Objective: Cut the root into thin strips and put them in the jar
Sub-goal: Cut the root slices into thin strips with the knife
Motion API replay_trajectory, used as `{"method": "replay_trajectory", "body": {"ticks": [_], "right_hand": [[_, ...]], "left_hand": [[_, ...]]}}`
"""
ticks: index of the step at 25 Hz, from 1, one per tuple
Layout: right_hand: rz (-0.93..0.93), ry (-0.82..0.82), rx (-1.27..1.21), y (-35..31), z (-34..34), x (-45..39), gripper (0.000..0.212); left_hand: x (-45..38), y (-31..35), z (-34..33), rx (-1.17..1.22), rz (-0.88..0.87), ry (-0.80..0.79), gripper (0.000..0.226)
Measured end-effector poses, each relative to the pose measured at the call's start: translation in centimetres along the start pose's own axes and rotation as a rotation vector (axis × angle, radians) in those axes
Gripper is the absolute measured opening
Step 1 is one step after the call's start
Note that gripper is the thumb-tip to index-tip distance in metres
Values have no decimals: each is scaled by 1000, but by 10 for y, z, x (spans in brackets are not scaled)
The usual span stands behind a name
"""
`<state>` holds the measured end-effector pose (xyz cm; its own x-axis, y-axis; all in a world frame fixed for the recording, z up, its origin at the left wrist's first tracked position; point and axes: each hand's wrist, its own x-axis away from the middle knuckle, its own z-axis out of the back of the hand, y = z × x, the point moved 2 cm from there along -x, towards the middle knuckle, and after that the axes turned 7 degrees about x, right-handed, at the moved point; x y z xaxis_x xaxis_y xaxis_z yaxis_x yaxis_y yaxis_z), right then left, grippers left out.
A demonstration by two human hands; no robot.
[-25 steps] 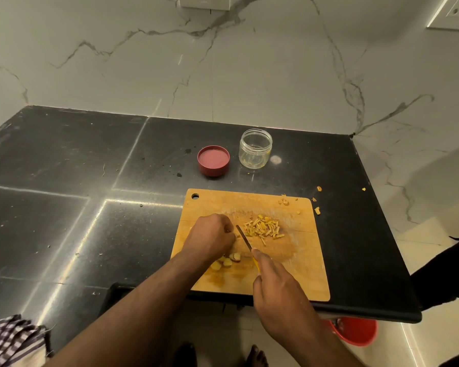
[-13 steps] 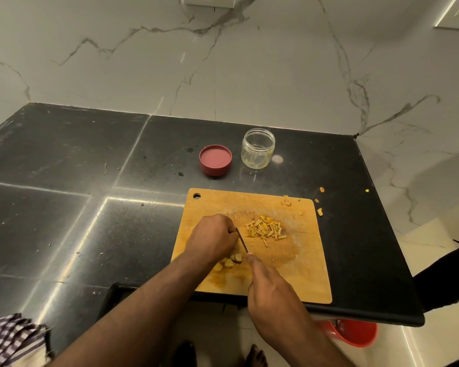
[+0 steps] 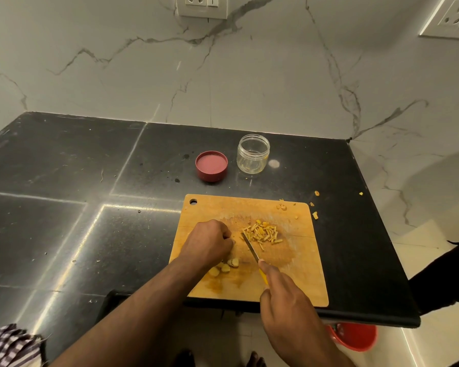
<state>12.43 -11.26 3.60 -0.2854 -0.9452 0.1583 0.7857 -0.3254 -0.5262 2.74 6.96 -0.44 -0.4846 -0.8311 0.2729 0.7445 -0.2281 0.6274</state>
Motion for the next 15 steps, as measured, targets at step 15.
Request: {"method": "replay_trajectory", "body": {"ticks": [15], "right_hand": [[36,-94,23,-14,-16,-25,52]], "left_hand": [[-4,-2,-2,-9,24,27,17]]}}
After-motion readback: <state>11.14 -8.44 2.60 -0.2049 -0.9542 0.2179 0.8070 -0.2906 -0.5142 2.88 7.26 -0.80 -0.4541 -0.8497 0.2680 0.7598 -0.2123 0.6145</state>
